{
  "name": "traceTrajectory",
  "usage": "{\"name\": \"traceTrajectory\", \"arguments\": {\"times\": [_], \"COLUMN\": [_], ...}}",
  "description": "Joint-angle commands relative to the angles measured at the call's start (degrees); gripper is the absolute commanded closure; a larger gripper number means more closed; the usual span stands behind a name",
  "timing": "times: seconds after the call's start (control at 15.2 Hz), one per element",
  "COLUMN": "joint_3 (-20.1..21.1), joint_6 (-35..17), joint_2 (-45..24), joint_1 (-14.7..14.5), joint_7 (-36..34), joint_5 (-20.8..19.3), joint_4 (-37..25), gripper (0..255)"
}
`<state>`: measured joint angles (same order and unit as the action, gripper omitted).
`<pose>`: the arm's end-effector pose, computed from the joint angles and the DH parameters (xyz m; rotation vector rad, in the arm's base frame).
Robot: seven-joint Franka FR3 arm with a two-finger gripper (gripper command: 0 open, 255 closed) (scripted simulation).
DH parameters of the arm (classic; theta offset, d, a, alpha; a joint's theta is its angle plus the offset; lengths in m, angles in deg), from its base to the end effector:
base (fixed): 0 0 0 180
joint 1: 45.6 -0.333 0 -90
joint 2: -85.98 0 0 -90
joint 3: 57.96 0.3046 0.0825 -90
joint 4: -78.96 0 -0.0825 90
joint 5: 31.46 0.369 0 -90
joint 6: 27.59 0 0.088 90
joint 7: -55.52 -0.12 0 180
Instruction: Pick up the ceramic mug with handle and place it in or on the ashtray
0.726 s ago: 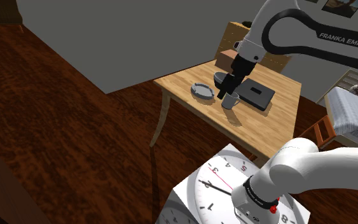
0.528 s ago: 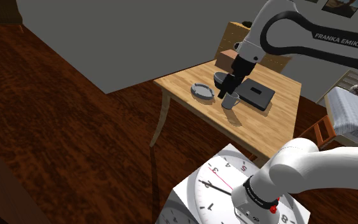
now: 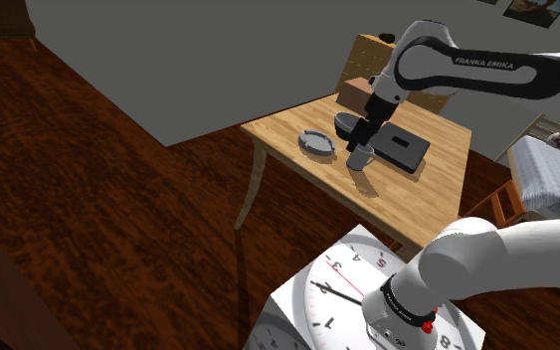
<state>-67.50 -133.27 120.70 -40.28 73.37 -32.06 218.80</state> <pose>0.3491 -0.0982 0.4915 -3.0582 -0.1286 -0.0396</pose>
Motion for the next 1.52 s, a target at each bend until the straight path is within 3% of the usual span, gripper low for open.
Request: {"name": "traceTrajectory", "arguments": {"times": [0.0, 0.73, 1.12, 1.45], "joint_3": [-2.24, -13.56, -18.49, -20.71], "joint_6": [-1.34, -8.79, -10.88, -10.82], "joint_2": [-2.48, -20.46, -32.60, -43.72], "joint_1": [0.86, 3.58, 5.22, 8.28], "joint_7": [2.61, 16.78, 25.66, 33.13], "joint_5": [-1.00, -1.05, 3.42, 9.07], "joint_4": [-1.03, -10.59, -19.14, -28.23], "gripper": [0, 0, 0, 0]}}
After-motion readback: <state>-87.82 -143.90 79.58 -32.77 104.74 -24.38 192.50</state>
